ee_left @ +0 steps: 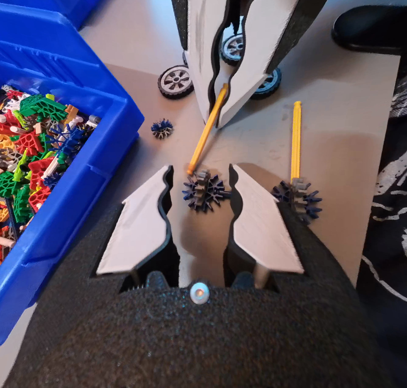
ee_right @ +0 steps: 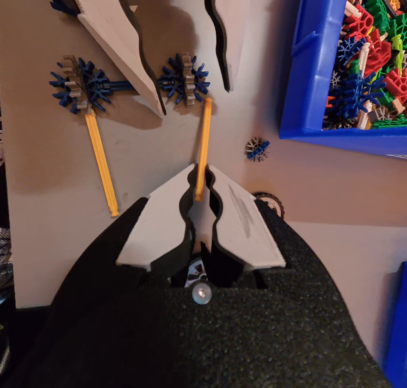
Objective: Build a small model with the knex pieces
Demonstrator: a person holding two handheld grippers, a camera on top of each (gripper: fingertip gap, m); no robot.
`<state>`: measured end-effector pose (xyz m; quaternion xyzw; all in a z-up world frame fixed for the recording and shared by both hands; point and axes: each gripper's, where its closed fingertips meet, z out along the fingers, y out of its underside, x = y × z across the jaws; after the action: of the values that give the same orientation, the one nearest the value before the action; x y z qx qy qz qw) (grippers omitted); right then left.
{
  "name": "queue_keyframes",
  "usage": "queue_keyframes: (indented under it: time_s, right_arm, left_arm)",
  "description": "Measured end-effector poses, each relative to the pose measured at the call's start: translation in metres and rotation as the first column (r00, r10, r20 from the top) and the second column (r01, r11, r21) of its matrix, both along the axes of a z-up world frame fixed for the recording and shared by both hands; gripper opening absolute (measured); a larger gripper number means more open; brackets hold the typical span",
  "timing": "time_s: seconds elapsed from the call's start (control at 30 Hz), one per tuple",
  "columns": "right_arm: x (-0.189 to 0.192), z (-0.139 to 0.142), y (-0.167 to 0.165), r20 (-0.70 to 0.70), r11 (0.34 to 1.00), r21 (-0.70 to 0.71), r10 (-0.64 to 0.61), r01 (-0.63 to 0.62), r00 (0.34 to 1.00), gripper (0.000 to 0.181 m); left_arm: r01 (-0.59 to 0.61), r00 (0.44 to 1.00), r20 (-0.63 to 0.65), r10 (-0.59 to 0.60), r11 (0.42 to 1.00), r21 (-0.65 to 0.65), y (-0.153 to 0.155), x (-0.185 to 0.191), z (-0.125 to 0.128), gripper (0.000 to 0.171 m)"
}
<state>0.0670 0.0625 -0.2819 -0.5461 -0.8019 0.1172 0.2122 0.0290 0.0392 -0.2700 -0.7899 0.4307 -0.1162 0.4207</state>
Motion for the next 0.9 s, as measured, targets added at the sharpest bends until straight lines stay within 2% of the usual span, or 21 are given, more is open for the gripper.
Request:
queue_keyframes:
  time_s: [0.37,0.5,0.67,0.73,0.9]
  right_arm:
    - [-0.016,0.002,-0.003,-0.068,1.000,-0.014,0.005,-0.006,0.998,0.013]
    - [-0.024,0.002,-0.002,-0.099,1.000,-0.022,-0.012,0.010,0.995,0.012]
    - [-0.026,0.000,-0.007,-0.105,0.997,-0.078,-0.017,0.009,0.994,0.006]
    - [-0.025,0.000,-0.008,-0.103,0.996,-0.094,-0.015,0.006,0.995,0.006]
    - [-0.019,0.000,-0.010,-0.087,0.992,-0.123,-0.008,-0.003,0.996,0.006]
  left_arm:
    - [-0.013,0.994,0.105,0.014,1.000,-0.014,0.001,-0.007,0.017,0.044]
    - [-0.007,0.998,0.067,0.009,0.999,-0.034,-0.005,-0.014,0.013,0.043]
    - [0.009,1.000,-0.021,-0.010,0.998,-0.069,-0.010,-0.016,-0.002,0.030]
    - [0.022,1.000,-0.018,-0.024,0.996,-0.087,-0.011,-0.015,-0.003,0.018]
    - [0.039,0.999,0.002,-0.039,0.994,-0.100,-0.011,-0.015,-0.003,0.015]
